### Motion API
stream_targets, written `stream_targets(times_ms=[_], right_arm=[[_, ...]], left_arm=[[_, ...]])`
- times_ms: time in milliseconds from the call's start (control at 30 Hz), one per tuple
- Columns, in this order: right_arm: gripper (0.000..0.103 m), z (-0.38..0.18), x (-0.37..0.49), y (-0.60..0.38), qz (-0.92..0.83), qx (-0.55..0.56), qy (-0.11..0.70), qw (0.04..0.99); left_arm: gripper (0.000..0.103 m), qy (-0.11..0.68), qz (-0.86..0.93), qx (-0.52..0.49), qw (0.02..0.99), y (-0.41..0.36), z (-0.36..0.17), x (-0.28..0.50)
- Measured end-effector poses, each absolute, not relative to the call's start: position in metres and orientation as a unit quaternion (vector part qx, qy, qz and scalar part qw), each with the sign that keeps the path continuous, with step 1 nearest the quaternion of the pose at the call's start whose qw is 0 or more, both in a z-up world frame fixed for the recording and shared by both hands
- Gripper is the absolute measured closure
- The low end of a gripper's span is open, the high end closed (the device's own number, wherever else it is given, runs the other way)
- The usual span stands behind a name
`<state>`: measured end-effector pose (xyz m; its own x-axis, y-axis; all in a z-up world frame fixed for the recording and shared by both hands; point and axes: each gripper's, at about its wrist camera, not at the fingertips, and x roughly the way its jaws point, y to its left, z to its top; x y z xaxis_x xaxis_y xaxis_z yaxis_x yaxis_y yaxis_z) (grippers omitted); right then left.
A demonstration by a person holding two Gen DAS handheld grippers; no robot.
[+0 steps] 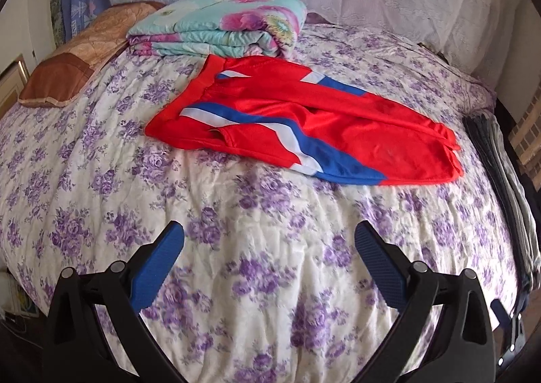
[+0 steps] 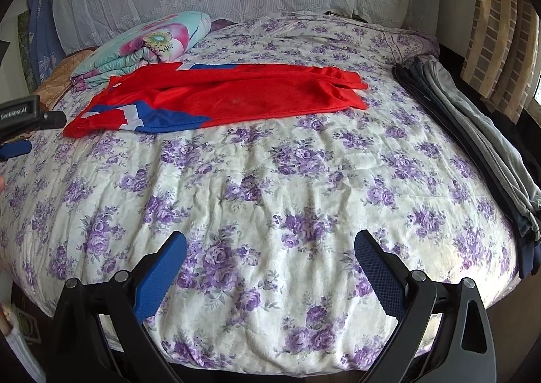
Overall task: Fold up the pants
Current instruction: 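Move left gripper to the pants waistband while right gripper reaches the ribbed cuff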
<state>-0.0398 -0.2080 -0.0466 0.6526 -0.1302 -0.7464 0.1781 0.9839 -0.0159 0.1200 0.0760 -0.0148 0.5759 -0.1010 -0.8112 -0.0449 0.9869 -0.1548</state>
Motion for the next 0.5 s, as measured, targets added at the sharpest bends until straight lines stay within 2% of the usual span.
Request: stream_targets(times_ms=[133,300,333,367,433,467,500], right_arm=[[0.003,-0.056,-0.040,-0.223,-0.095,0.042,0.412,0.905],[0.003,-0.067,-0.032,-0.247,-0.116,0.055,0.429,0.894],[0.003,-0.068,-0.029,-0.250,-0.121,0.056,0.432,0.892],[0.003,-0.068,-0.027,-0.253,-0.124,0.056,0.434,0.891],[0.003,-0.070,-0.022,-0.257,-0.129,0.057,0.437,0.888],[0.003,-0.071,-0.020,-0.259,-0.131,0.056,0.438,0.888],[0.003,-0.071,-0.017,-0.259,-0.133,0.054,0.440,0.887]], left_arm=[[0.005,0.522,-0.004,-0.183,0.833,0.119,-0.041,0.184],[0.005,0.541,0.022,-0.224,0.810,0.134,-0.070,0.220],[0.008,0.540,0.022,-0.233,0.809,0.135,-0.075,0.227],[0.013,0.540,0.021,-0.242,0.806,0.137,-0.079,0.234],[0.050,0.553,0.005,-0.267,0.789,0.140,-0.091,0.253],[0.057,0.560,-0.005,-0.284,0.778,0.142,-0.100,0.262],[0.072,0.566,-0.009,-0.295,0.770,0.143,-0.108,0.269]])
